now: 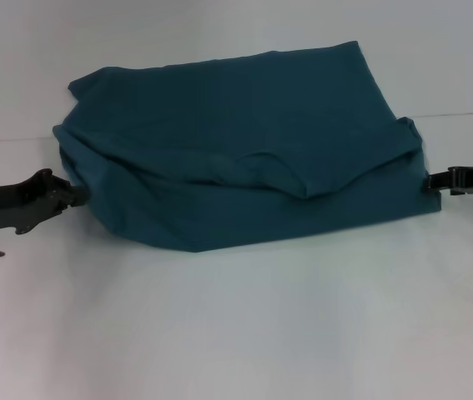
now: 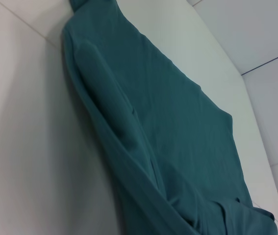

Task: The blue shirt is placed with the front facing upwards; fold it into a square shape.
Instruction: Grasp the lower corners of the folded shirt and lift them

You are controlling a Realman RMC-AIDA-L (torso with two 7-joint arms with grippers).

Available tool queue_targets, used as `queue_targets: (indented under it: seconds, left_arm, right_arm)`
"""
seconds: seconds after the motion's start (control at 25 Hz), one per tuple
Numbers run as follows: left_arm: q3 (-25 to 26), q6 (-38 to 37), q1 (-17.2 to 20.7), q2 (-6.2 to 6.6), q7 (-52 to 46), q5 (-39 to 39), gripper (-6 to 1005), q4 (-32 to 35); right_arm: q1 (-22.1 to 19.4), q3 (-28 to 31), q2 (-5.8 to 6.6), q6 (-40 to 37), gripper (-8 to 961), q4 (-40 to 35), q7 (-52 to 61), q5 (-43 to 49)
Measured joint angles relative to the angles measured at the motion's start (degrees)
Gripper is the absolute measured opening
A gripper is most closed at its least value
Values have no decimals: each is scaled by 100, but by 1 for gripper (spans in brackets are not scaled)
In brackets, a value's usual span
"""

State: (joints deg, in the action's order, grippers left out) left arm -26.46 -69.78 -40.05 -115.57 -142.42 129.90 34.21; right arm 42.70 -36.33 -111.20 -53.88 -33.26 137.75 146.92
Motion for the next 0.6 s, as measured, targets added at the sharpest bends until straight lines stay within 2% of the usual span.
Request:
queue_targets:
  seconds: [0.16, 0.36, 0.52, 0.6]
  left_arm:
    - [0, 24, 5, -1, 4, 0, -2, -10]
    - [0, 67, 25, -1, 5, 0, -3, -11]
    - [0, 71, 33, -8, 5, 0, -3, -11]
    - [0, 71, 36, -9, 4, 1, -3, -11]
  right_arm:
    - [55, -192, -74, 259, 583, 133, -4, 4]
    - [206, -412, -44, 519, 580, 500, 47, 48]
    - [198, -397, -45, 461, 577, 408, 57, 10]
    - [184, -406, -45, 404, 518, 375, 59, -6]
